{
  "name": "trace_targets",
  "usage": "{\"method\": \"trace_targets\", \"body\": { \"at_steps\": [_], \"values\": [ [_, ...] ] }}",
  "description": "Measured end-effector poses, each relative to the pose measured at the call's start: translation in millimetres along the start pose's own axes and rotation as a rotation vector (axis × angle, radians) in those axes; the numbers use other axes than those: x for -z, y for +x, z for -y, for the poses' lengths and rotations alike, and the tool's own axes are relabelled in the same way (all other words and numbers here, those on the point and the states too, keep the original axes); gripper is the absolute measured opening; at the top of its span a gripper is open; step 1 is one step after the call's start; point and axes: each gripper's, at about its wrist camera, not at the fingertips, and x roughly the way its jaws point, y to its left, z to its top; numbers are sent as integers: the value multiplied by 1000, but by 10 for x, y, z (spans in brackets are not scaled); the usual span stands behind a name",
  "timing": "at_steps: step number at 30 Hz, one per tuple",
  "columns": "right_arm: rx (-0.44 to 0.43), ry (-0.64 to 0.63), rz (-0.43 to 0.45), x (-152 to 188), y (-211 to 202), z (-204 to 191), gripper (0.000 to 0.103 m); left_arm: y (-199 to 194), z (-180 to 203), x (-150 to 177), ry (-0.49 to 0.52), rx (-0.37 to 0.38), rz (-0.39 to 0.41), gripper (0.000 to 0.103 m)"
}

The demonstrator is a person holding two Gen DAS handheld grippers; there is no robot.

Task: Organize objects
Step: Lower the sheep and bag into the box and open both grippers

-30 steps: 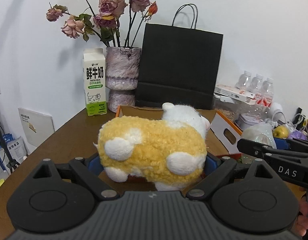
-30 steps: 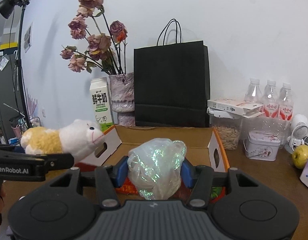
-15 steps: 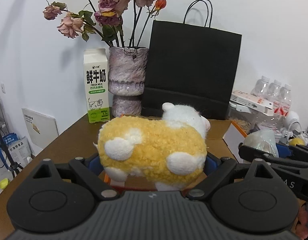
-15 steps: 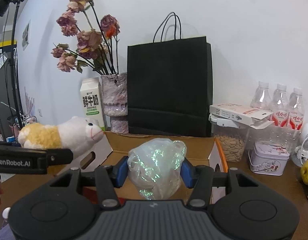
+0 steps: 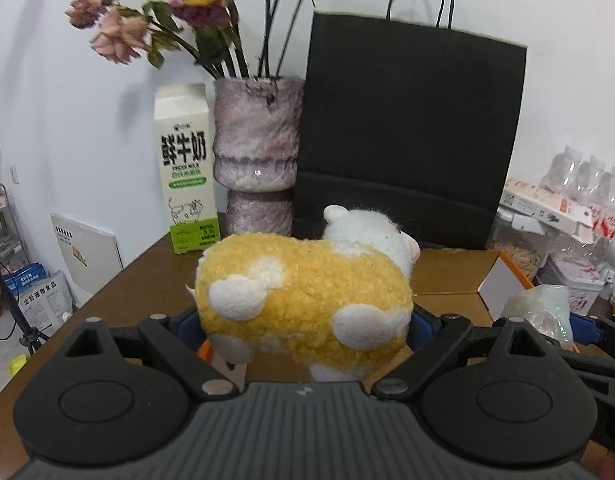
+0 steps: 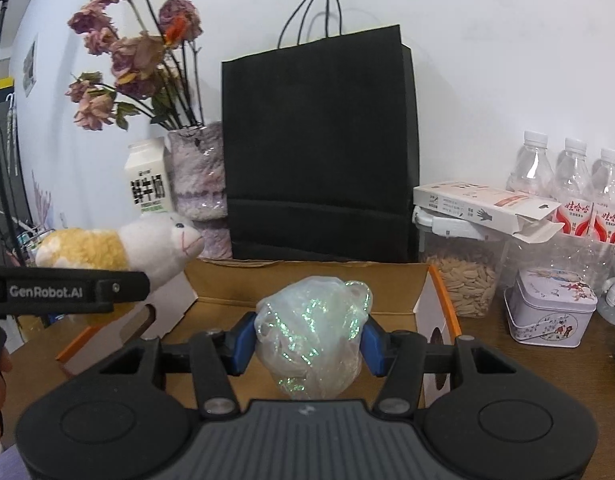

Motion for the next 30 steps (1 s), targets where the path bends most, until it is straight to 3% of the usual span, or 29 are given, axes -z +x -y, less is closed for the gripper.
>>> {"method": "trace_targets", "body": {
  "at_steps": [4, 11, 12, 15, 19, 30],
  "values": [
    [9, 14, -11, 41, 110, 78, 52, 200, 25, -20, -66, 15, -62, 94],
    [21, 37, -22, 113, 223, 175, 57, 421, 95, 39, -49, 2, -103, 99],
    [24, 33, -19, 120, 232, 179, 62, 427, 89, 50, -49, 9, -104, 103],
    [54, 23, -4, 139, 235, 171, 94, 396, 58, 53, -62, 26, -83, 103],
    [56, 2, 6, 133, 218, 138, 102, 345, -3, 36, -73, 15, -66, 103],
    [34, 4, 10, 78, 67, 123, 103, 94, -187, 20, -87, 26, -42, 103]
  ]
}}
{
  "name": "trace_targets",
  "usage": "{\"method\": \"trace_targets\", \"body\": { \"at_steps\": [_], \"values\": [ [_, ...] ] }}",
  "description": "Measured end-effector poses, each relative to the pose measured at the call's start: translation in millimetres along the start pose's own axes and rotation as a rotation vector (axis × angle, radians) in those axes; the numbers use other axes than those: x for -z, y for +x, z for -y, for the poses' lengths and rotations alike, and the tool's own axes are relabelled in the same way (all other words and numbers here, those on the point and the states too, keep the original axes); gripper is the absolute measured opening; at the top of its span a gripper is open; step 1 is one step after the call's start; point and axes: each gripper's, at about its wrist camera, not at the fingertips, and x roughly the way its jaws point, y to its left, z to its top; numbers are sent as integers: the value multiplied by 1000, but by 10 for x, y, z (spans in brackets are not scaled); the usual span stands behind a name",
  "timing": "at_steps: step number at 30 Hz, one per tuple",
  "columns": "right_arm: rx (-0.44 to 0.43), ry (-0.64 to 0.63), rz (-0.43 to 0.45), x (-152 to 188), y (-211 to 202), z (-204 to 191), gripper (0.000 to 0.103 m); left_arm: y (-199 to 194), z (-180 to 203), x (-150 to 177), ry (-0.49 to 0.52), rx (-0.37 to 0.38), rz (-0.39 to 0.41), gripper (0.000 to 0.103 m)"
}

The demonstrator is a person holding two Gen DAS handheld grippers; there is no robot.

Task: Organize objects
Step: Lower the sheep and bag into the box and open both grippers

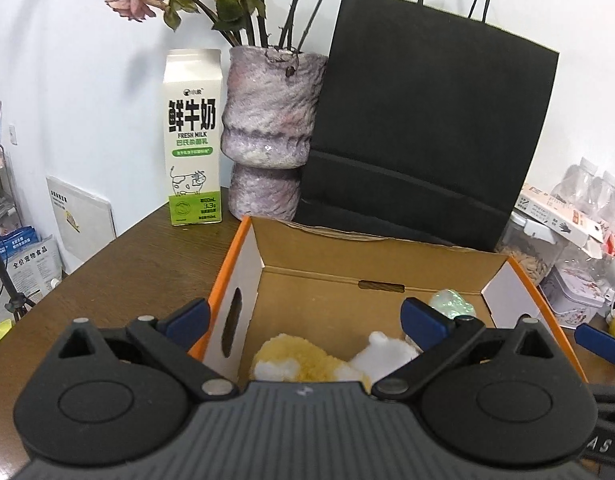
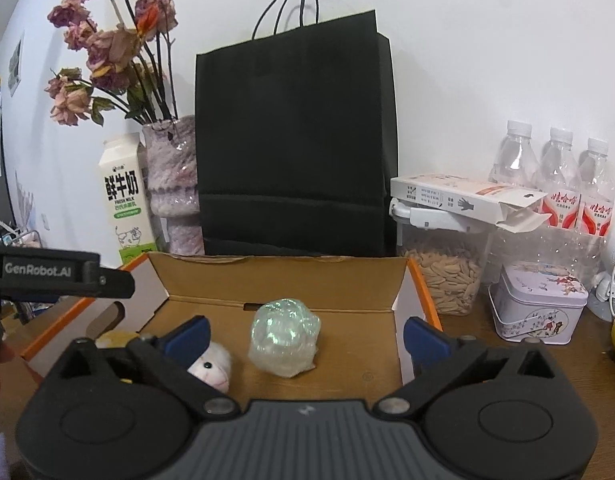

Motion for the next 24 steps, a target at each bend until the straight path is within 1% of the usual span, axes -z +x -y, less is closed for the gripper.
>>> {"method": "trace_targets", "body": {
  "at_steps": [5, 11, 14, 20, 24],
  "values": [
    [-25, 7, 30, -67, -182, -17, 103, -206, -74, 21, 6, 23, 15, 103],
    [-23, -14, 28, -63, -401, -83, 103, -355, -169, 85, 8, 51, 3, 103],
    [-26, -14, 35, -25, -538, -119, 103, -460, -217, 125, 10, 73, 1, 103],
    [-32, -1, 58, 60, -854, -177, 103, -736, -305, 174, 20, 106, 26, 103],
    [-23, 17, 91, 97, -1132, -180, 103, -928, -357, 199, 16, 123, 40, 103]
  ]
}}
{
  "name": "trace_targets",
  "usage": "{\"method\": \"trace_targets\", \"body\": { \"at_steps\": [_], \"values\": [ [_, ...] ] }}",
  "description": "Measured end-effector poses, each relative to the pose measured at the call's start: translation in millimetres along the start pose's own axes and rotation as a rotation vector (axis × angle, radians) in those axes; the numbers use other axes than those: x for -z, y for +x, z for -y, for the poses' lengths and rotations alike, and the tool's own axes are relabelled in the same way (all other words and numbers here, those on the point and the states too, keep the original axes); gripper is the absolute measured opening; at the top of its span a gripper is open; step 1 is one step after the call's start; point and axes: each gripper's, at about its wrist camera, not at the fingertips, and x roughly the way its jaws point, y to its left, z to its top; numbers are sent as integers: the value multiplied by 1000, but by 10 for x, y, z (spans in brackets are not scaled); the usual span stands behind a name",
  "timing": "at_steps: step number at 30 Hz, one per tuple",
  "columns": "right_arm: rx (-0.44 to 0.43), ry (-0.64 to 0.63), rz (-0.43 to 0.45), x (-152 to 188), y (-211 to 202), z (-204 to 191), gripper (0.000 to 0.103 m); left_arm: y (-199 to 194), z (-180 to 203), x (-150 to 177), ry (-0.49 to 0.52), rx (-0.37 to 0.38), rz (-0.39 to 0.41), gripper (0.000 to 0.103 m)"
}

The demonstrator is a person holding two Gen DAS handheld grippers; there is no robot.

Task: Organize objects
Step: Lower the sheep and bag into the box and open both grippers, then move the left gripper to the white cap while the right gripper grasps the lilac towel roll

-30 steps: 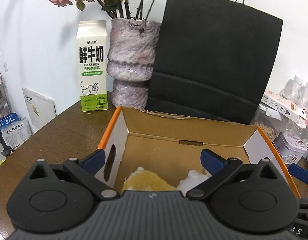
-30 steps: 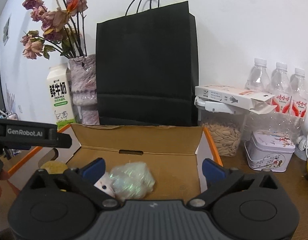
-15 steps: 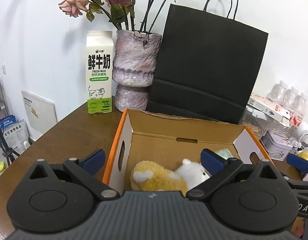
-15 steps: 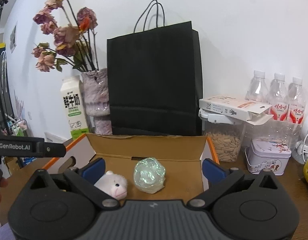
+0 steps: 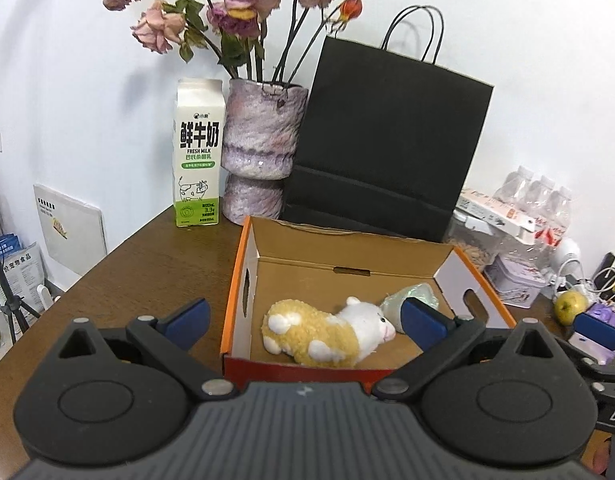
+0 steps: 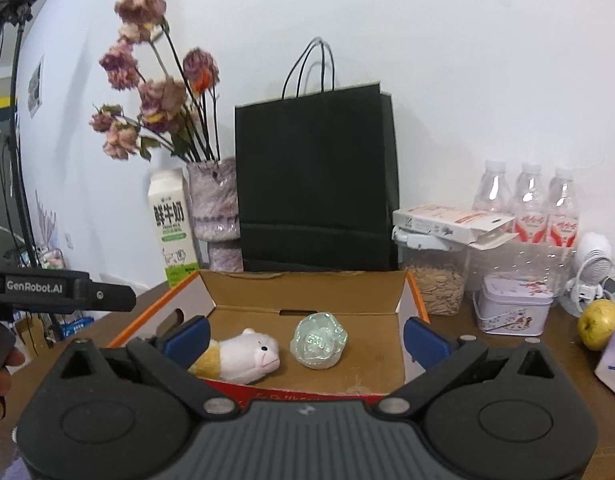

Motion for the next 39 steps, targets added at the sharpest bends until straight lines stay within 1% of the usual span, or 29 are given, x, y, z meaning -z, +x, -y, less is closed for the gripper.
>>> {"method": "trace_targets", "body": {
  "at_steps": [4, 9, 16, 18, 20, 22, 24, 30, 32, 37, 39],
  "values": [
    [9, 14, 17, 31, -253, -21, 103, -185, -14, 35, 2, 10, 14, 103],
    [13, 23, 12, 133, -468, -110, 103, -418, -78, 76, 6, 14, 32, 103],
    [25, 9, 26, 233, -793, -307, 103, -780, -211, 201, 45, 47, 69, 103],
    [30, 2, 27, 276, -886, -371, 103, -872, -269, 267, 56, 55, 67, 103],
    [39, 2, 37, 338, -998, -428, 103, -953, -326, 350, 71, 53, 45, 103],
    [39, 23, 38, 408, -1093, -465, 103, -1046, -399, 444, 79, 83, 39, 103],
    [40, 28, 34, 479, -1174, -519, 103, -1136, -457, 531, 98, 85, 42, 103],
    [78, -3, 11, 737, -1348, -737, 103, -1324, -688, 751, 131, 94, 38, 103],
    [84, 1, -11, 853, -1380, -792, 103, -1375, -783, 822, 129, 102, 37, 103],
    [104, 11, -61, 1126, -1439, -898, 103, -1450, -980, 983, 153, 95, 56, 103],
    [117, 15, -72, 1205, -1461, -923, 103, -1468, -1075, 1056, 152, 93, 52, 103]
  ]
}}
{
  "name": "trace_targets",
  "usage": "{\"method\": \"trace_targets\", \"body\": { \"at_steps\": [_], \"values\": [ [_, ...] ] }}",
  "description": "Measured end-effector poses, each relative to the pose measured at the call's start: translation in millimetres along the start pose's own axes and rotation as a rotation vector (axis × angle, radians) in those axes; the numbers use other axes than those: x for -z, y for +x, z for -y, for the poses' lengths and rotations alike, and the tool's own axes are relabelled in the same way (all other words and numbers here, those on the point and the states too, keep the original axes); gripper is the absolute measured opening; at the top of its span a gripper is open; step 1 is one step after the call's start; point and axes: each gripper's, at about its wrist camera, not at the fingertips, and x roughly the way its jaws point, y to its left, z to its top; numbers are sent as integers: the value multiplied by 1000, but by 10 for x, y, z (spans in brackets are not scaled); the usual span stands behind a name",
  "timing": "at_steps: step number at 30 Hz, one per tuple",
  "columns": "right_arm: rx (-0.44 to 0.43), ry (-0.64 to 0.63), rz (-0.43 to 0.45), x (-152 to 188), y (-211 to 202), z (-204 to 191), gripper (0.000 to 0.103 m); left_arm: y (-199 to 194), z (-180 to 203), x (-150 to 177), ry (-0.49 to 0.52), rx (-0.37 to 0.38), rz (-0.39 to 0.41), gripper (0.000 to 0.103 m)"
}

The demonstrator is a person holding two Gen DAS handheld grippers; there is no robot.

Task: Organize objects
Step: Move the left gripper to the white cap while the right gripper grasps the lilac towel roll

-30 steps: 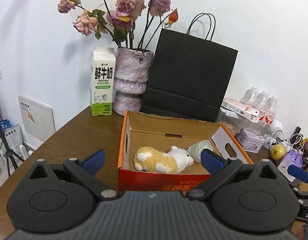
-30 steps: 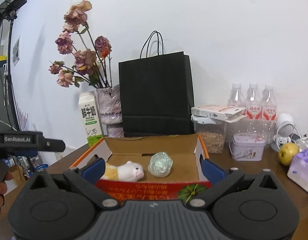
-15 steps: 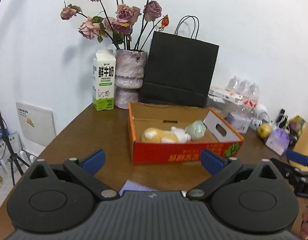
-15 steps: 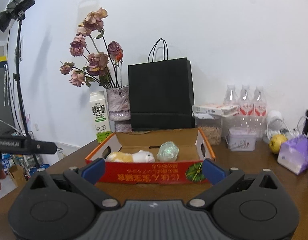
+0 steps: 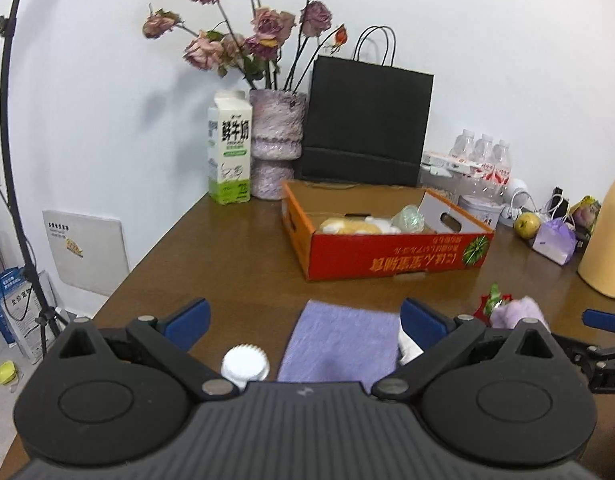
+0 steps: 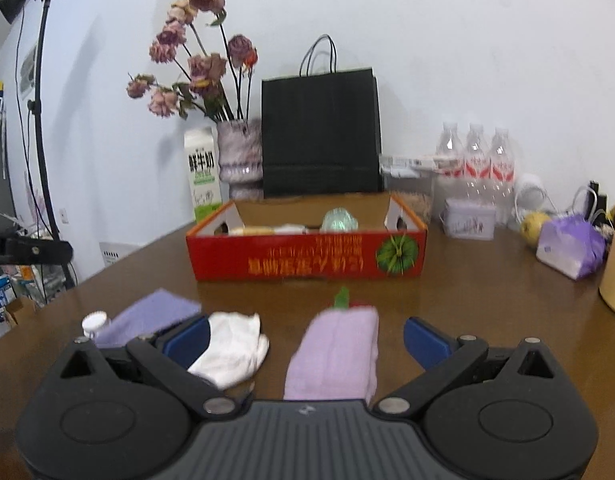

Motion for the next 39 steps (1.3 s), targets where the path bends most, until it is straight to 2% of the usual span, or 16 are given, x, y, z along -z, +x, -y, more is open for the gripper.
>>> {"method": "trace_targets", "body": {
  "at_steps": [13, 22, 26, 32, 39],
  "values": [
    [88, 14, -24, 268, -72, -71, 103, -87, -467, 340, -27, -63, -6, 103],
    [134, 39, -12, 340, -54, -103, 103, -36, -642, 406, -10, -90, 9, 103],
    [128, 42, -26, 360, -1, -117, 103, 10, -692, 456, 1, -94, 12, 103],
    [165, 47, -50, 362, 84, -128, 103, 126, -770, 473, 0, -102, -3, 103],
    [177, 54, -117, 324, 300, -105, 95, 105, -896, 436, -10, -84, 20, 103]
  ]
}}
